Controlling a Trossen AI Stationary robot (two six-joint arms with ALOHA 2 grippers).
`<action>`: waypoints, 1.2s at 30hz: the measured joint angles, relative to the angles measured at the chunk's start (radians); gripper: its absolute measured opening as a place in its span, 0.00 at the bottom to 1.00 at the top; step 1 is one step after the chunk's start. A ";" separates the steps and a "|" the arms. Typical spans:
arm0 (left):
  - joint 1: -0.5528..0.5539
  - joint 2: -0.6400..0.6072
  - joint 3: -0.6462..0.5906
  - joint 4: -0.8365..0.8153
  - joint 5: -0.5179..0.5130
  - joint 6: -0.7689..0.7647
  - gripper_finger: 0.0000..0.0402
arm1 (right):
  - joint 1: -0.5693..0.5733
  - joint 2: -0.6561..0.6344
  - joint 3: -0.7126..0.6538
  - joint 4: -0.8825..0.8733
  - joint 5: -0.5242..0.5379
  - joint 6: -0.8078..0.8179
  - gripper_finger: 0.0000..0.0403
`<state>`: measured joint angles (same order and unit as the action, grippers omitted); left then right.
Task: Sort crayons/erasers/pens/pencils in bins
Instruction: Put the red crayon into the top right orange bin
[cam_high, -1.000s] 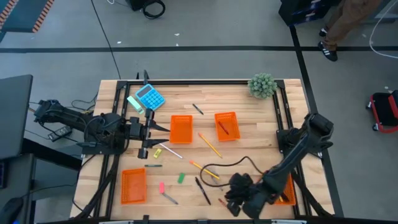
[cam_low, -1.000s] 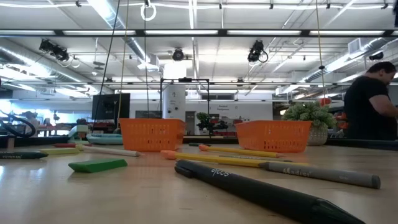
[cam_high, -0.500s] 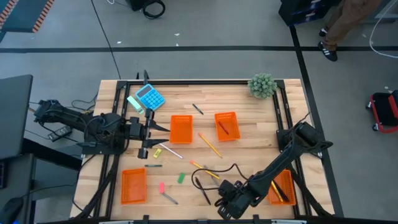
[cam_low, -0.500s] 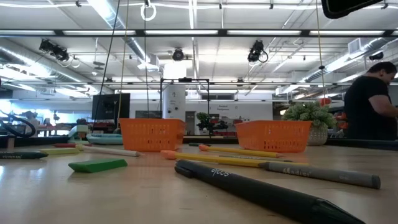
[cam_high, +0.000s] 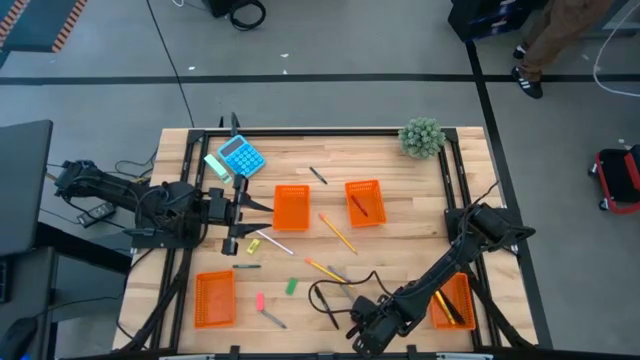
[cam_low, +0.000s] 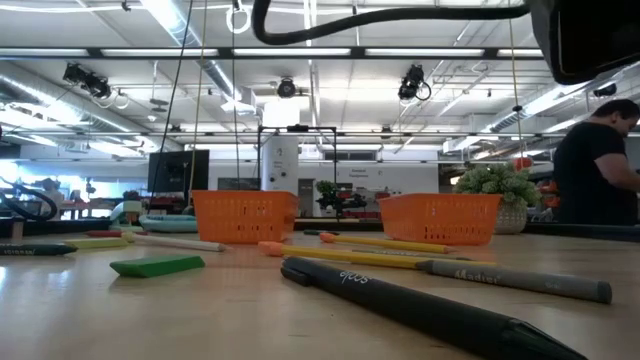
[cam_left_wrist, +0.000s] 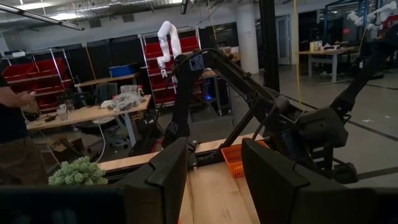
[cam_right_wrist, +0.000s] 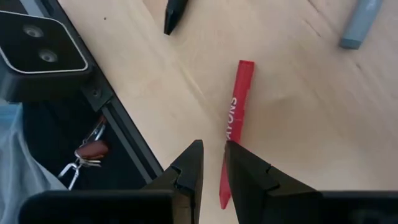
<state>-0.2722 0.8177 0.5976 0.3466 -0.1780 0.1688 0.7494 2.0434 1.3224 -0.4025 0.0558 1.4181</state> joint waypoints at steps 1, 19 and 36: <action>0.000 0.000 0.000 0.000 0.000 0.000 0.40 | 0.000 0.000 0.000 -0.001 0.002 0.000 0.19; 0.000 0.000 0.000 0.000 0.000 0.000 0.40 | -0.001 0.000 -0.001 -0.094 0.019 0.003 0.19; 0.000 0.000 0.000 0.000 0.000 0.000 0.40 | -0.002 -0.005 0.002 -0.307 0.034 -0.200 0.15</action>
<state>-0.2722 0.8177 0.5976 0.3470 -0.1780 0.1692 0.7471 2.0380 1.3247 -0.7097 0.0902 1.2184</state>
